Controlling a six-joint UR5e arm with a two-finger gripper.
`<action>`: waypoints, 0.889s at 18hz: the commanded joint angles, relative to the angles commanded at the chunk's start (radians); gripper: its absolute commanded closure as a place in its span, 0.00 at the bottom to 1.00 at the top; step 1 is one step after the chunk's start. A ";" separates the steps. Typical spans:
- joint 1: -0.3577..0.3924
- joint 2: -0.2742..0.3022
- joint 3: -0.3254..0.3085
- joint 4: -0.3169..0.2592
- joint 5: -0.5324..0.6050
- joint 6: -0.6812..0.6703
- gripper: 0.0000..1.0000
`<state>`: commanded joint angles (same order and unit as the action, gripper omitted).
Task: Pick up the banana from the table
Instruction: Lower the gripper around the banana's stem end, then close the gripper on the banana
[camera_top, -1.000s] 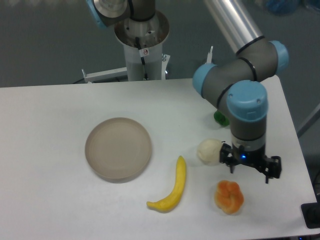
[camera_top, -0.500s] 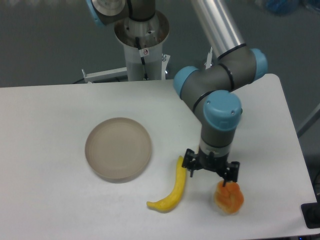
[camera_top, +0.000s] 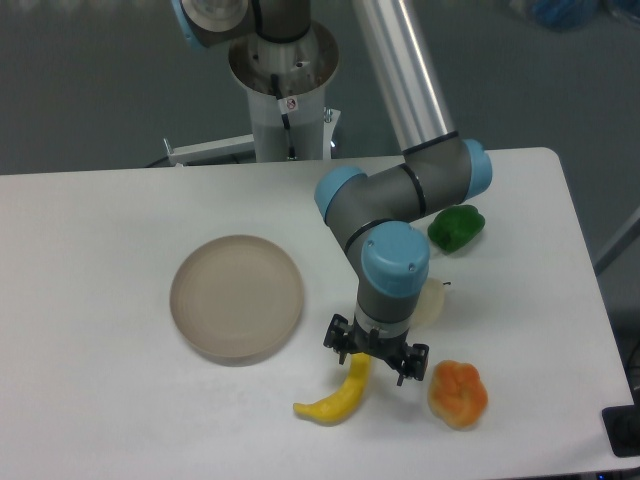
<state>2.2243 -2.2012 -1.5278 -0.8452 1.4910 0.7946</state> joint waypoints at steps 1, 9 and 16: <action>0.000 -0.005 0.000 0.000 0.000 0.000 0.00; -0.026 -0.012 -0.014 0.005 0.005 -0.037 0.00; -0.026 -0.031 -0.012 0.011 0.005 -0.035 0.13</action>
<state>2.1982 -2.2319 -1.5401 -0.8345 1.4956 0.7593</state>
